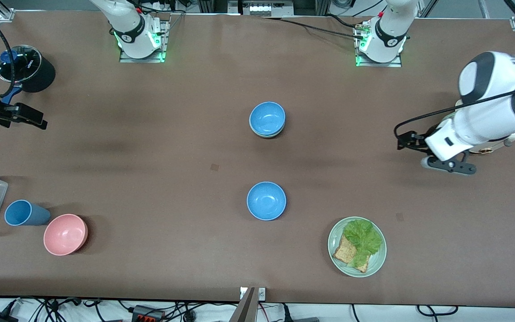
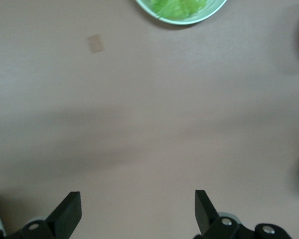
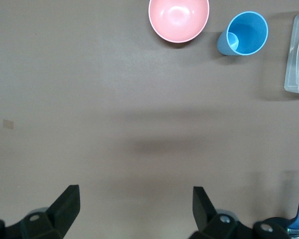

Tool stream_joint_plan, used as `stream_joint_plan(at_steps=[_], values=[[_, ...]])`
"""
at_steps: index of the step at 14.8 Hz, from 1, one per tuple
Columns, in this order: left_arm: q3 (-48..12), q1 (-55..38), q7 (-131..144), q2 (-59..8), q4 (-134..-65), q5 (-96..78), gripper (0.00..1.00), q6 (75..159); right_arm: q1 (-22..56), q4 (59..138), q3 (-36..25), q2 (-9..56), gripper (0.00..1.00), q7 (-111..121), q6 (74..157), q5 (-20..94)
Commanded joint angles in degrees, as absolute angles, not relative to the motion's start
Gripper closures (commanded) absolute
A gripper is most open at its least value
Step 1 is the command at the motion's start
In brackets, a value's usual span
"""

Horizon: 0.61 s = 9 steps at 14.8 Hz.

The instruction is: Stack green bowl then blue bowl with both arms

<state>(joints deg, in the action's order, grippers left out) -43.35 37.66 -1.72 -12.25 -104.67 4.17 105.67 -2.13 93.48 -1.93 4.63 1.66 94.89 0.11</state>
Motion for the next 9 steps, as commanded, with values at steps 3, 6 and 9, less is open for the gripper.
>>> stream_joint_plan(at_steps=[3, 6, 9], values=[[-41.3, 37.2, -2.6, -11.4, -92.3, 6.4, 0.00, 91.5, -1.9, 97.6, -1.7, 1.2, 0.00, 2.1, 97.9, -0.8], [-29.9, 27.8, -0.1, -6.2, -95.0, 5.7, 0.00, 93.8, -1.9, 97.1, -1.6, 1.1, 0.00, 2.5, 97.3, -0.7], [-19.3, 18.0, 5.3, -3.7, -96.1, 4.4, 0.00, 93.1, -2.0, 96.9, -1.7, 1.1, 0.00, 2.5, 96.8, -0.4]])
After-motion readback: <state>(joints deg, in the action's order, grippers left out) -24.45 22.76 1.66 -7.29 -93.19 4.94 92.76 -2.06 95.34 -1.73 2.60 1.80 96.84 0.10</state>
